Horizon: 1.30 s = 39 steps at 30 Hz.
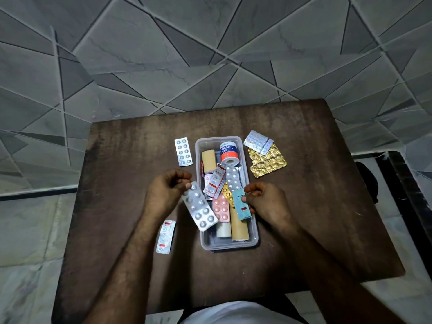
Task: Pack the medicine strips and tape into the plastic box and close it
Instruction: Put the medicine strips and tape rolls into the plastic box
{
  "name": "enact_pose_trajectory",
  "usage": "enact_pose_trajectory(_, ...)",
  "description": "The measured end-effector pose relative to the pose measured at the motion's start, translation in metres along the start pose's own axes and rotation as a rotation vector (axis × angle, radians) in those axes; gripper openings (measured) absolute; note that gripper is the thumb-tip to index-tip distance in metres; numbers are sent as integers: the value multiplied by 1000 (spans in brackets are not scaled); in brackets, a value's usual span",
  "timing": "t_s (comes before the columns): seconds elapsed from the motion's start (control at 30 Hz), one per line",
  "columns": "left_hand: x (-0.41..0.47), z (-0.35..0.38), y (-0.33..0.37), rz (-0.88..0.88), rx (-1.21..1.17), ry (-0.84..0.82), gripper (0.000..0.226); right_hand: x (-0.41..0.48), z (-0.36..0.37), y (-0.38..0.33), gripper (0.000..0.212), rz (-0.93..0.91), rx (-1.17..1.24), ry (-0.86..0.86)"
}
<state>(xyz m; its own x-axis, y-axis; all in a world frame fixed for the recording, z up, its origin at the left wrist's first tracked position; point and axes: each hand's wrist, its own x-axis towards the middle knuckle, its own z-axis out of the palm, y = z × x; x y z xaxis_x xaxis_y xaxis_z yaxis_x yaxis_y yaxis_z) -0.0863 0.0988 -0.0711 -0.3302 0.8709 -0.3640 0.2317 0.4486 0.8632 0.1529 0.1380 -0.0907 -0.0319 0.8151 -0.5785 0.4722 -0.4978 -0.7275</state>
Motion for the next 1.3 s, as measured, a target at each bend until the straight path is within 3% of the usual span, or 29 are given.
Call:
enact_pose_trajectory(0.17,-6,49,-10,54,214,-180,29,-6,9,12,15,-12,-192,-33)
enact_pose_trajectory(0.33,-7,67,-12,174,481,-140,16,-10,16,12,9,-81,-333,-18)
enact_pose_trajectory(0.47,-7,62,-4,170,372,-65,28,-9,8,7,14,-109,-260,32)
enact_pose_trajectory(0.57,-8,43,-8,194,212,88,17,-5,-7,6,14,-109,-242,126)
enact_pose_trajectory(0.67,-9,14,-33,85,263,224,15,1,-25,18,17,-45,-298,154)
enact_pose_trajectory(0.8,-17,-18,-87,-264,467,105,35,6,-36,44,55,-15,-737,74)
enact_pose_trajectory(0.9,-33,-17,-106,-417,650,70,57,3,-30,61,77,25,-857,28)
enact_pose_trajectory(0.97,-43,-10,-107,-447,628,68,64,0,-25,68,80,18,-913,42)
enact_pose_trajectory(1.07,-44,-2,-113,-438,609,91,56,-1,-23,73,72,-37,-956,96)
enact_pose_trajectory(1.3,-34,-5,-107,-428,509,116,46,8,-36,71,79,73,-732,148)
